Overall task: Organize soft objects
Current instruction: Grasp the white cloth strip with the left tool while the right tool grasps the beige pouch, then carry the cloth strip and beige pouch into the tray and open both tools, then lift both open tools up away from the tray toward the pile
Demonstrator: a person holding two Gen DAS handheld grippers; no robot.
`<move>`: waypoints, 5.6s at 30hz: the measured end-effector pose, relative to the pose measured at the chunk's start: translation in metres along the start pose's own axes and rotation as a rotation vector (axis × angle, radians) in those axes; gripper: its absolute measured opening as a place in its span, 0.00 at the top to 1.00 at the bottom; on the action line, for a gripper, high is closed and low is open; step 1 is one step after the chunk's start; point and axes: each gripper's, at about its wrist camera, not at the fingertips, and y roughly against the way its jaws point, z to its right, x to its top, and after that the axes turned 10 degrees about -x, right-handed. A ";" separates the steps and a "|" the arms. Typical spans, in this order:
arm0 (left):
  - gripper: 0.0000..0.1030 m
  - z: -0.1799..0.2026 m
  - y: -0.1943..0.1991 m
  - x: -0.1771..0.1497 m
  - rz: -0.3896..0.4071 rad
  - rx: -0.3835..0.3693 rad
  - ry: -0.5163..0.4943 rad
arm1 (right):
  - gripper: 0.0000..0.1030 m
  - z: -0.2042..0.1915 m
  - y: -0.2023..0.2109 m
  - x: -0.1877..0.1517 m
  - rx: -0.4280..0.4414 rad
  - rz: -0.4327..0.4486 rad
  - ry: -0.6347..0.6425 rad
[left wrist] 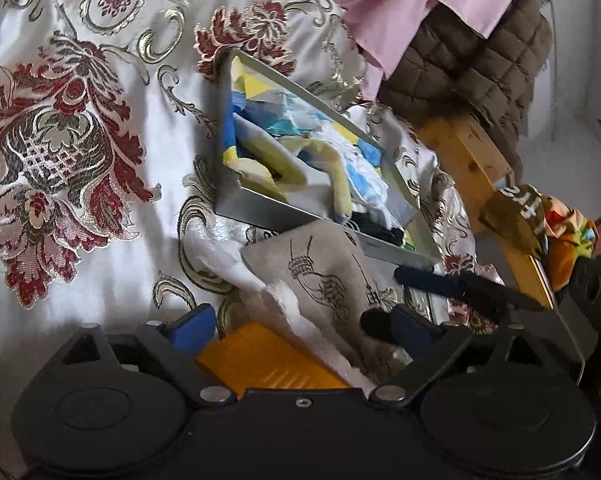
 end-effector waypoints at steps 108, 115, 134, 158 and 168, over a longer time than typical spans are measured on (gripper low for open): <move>0.86 0.052 -0.168 0.156 0.151 0.027 -0.030 | 0.87 0.193 -0.074 0.076 -0.230 0.087 -0.510; 0.79 0.043 -0.169 0.152 0.156 0.090 -0.016 | 0.82 0.187 -0.077 0.069 -0.237 0.072 -0.498; 0.16 0.087 -0.116 0.111 0.274 0.256 -0.220 | 0.39 0.164 -0.003 0.053 -0.294 0.216 -0.413; 0.01 0.221 0.051 0.013 0.424 0.233 -0.411 | 0.01 0.077 0.220 0.031 -0.290 0.459 -0.343; 0.01 0.268 0.110 -0.048 0.498 0.217 -0.493 | 0.00 0.029 0.293 0.001 -0.318 0.558 -0.257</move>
